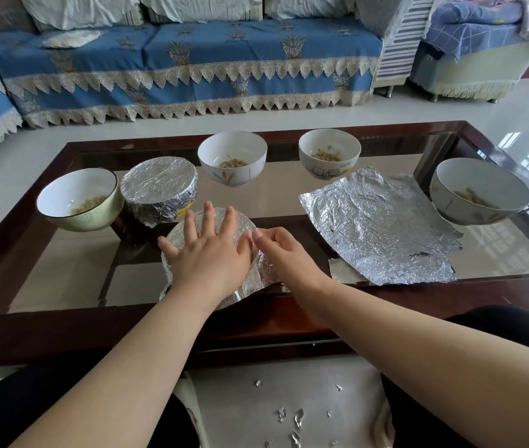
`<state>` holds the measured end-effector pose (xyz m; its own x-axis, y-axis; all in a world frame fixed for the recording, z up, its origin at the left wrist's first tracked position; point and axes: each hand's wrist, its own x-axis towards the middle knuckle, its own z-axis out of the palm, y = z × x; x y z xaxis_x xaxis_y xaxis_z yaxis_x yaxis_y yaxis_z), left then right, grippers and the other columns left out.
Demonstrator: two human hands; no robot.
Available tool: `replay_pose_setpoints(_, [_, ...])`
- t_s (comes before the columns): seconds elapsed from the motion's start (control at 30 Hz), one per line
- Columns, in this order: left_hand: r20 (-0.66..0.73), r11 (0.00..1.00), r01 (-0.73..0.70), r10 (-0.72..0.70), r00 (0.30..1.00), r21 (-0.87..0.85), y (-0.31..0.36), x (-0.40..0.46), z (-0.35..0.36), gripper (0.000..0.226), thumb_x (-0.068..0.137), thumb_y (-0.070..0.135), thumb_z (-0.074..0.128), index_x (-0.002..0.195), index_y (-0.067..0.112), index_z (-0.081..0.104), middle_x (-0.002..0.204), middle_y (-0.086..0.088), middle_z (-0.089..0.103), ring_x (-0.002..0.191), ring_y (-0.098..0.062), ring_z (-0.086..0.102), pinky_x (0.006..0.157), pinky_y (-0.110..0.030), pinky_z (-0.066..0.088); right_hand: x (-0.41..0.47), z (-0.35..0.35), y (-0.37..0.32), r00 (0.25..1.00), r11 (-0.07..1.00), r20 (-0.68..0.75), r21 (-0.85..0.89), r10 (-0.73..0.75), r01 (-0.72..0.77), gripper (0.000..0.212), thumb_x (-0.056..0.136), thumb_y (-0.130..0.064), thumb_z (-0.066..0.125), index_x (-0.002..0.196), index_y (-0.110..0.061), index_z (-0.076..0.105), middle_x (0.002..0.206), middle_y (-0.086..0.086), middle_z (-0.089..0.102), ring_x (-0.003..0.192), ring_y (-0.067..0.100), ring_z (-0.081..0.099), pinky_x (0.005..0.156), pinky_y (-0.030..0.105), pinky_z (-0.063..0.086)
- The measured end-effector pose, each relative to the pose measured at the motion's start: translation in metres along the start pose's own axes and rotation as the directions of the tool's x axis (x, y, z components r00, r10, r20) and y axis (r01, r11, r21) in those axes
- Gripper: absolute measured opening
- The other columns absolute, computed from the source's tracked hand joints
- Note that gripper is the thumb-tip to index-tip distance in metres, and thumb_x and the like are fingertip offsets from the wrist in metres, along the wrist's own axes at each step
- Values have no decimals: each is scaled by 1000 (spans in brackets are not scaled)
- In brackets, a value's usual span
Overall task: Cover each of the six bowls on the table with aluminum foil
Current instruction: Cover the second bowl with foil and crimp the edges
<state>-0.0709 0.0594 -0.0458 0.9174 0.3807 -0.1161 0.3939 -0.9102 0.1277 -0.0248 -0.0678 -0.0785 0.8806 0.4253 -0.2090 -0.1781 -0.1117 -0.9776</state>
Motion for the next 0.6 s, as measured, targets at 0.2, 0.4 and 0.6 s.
replay_pose_setpoints(0.2, [88,999,-49,48,995,11,-12,1,-14,68,92,73,4,155,48,5,167,8,-8,152,-26,-14,114,-69,1,5,3,3,1000,1000,12,17,19,-19,27,91,-38,62,111,-20,63,87,-1,63,66,7,56,63,26,44])
replay_pose_setpoints(0.4, [78,962,-251,243,967,104,-34,2,-11,117,58,98,-5,158,37,-1,166,8,-15,151,-23,-19,119,-60,-3,9,1,1,999,1000,33,-1,2,-2,24,91,-37,64,109,-20,66,84,-8,64,66,4,56,64,23,42])
replay_pose_setpoints(0.6, [36,964,-257,255,966,70,-38,0,-4,106,57,97,-4,153,51,-4,166,7,-12,152,-25,-15,120,-59,1,0,1,2,998,983,50,183,-42,32,28,95,-23,60,116,-6,65,71,-10,66,54,-4,56,54,11,43])
